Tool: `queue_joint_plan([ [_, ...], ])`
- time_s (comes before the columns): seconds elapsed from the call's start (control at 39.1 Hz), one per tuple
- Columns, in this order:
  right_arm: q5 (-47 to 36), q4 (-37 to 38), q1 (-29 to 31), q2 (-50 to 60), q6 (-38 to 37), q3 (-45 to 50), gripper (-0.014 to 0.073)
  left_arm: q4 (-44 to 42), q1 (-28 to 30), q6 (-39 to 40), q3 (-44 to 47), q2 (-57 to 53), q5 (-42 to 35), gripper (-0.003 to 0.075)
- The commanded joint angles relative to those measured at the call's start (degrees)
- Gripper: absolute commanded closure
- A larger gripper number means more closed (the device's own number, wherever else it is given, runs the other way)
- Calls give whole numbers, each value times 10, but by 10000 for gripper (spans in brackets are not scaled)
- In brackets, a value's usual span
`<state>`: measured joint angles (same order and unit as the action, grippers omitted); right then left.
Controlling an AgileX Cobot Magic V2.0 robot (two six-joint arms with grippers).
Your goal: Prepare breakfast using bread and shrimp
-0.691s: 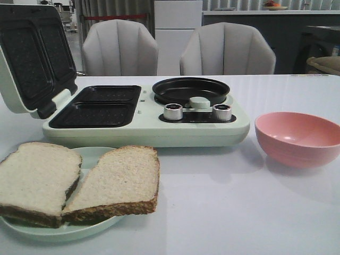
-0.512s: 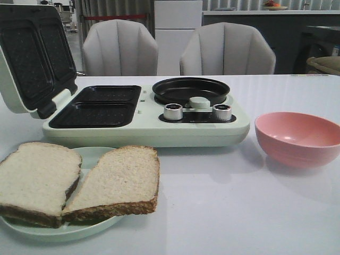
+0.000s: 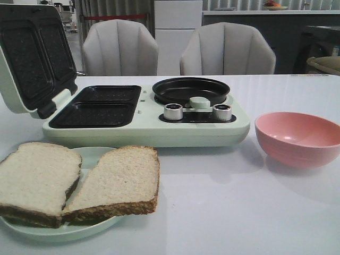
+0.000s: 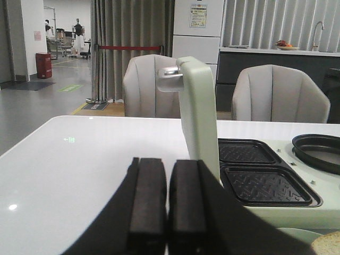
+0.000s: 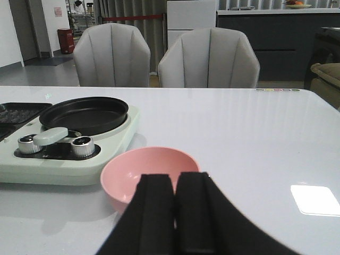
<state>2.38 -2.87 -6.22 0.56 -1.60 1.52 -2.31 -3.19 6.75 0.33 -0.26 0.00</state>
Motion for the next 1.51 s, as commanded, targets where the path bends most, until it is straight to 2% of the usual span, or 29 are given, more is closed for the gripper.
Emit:
queue_joint_plan([
  [0.0,-49,2,2,12,1,-9,444,4,0,3,12,-10,-46,606],
  [0.13,-49,2,2,12,1,-9,444,4,0,3,12,-10,-51,606],
  [0.2,-49,2,2,12,1,-9,444,-3,0,2,11,-10,-81,606],
  [0.33,-49,2,2,12,1,-9,444,43,0,2,6,-10,-117,606],
  [0.51,-49,2,2,12,1,-9,444,44,0,2,-49,-7,-118,606],
  [0.64,-49,2,2,12,1,-9,444,27,0,2,-117,-5,-64,606],
  [0.79,-49,2,2,12,1,-9,444,-23,0,2,-208,30,50,606],
  [0.92,-49,2,2,12,1,-9,444,-29,0,2,-253,73,134,606],
  [1.05,-49,2,2,12,1,-9,444,-26,0,2,-255,95,157,606],
  [1.36,-49,2,2,12,1,-9,444,-27,0,2,-229,119,145,603],
  [1.41,-49,2,2,12,1,-9,444,-27,0,2,-229,119,146,589],
  [1.48,-49,2,2,12,1,-9,444,-27,0,2,-229,119,138,529],
])
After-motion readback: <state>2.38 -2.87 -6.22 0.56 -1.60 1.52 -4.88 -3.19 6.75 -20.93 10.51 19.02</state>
